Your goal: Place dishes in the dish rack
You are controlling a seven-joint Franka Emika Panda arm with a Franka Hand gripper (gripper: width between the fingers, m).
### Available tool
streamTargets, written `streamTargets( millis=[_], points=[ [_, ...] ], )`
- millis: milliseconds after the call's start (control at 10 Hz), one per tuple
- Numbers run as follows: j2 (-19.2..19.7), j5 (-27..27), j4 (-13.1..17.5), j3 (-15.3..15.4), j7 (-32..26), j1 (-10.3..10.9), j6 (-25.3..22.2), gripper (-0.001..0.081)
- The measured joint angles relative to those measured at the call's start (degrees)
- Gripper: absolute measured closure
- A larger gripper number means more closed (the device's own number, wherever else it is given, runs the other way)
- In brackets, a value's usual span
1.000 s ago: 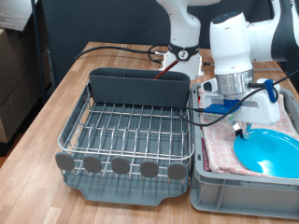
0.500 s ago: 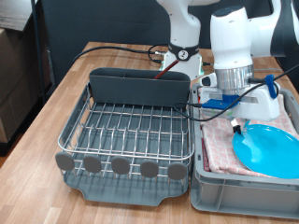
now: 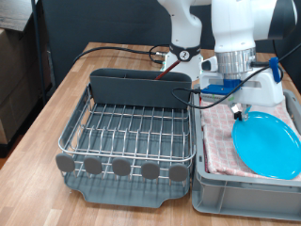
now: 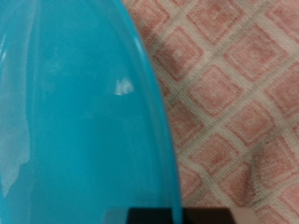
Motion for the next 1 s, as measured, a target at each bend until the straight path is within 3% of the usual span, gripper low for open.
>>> streamTargets(
  millis=[300,600,1000],
  points=[
    [-3.5,-11.3,-0.1,-2.0,6.8,0.0,-5.5,0.0786],
    [-6.3,-18.5,0.2,-3.0,9.7,-0.4,-10.7,0.0786],
    [-10.6,-34.8,3.9,-2.7,18.7,-0.6,-25.5,0.0787]
  ],
)
